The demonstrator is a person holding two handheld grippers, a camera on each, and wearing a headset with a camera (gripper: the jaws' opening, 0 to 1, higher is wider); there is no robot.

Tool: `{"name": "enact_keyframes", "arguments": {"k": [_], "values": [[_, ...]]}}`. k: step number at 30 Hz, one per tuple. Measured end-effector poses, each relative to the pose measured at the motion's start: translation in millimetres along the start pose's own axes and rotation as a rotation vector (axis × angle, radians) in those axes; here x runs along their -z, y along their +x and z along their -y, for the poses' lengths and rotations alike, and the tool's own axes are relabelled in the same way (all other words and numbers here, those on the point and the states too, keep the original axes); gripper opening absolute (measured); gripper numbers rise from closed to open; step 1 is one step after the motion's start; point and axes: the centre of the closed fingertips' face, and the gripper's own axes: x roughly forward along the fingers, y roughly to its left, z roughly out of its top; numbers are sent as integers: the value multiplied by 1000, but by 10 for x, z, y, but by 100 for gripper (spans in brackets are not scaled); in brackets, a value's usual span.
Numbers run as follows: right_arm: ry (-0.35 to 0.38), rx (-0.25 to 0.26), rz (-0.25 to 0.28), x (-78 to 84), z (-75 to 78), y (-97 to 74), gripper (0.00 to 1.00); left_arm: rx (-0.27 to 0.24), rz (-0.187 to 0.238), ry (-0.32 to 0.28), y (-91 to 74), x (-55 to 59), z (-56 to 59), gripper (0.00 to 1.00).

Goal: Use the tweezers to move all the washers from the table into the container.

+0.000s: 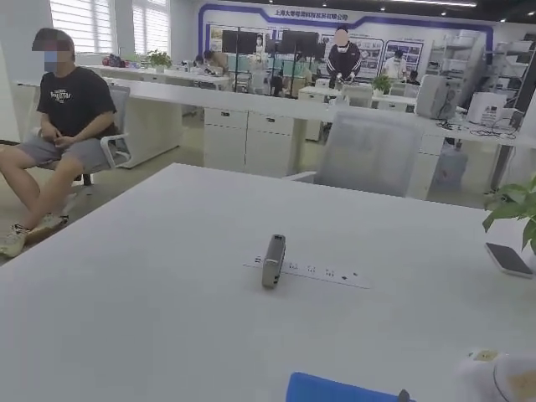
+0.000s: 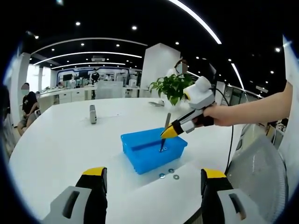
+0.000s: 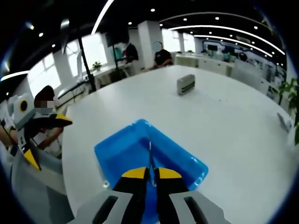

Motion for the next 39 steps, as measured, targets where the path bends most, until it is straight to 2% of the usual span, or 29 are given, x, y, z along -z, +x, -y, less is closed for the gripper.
{"name": "enact_keyframes", "arguments": {"k": [14,24,27,33,39], "values": [[-12,-25,47,-173,-157,-229,3,0,-3,1,-2,1,-7,84],[-27,-56,93,-293,-393,-442,3,0,-1,1,-2,3,-4,84],[-39,-86,84,-286,-520,-472,2,2,-1,3,-2,7,5,84],[-118,-127,37,-194,-728,-484,1,3,-7,5,-5,19,10,84],[-147,-168,1,-94,-861,-459,1,6,-11,8,-3,22,16,84]]}}
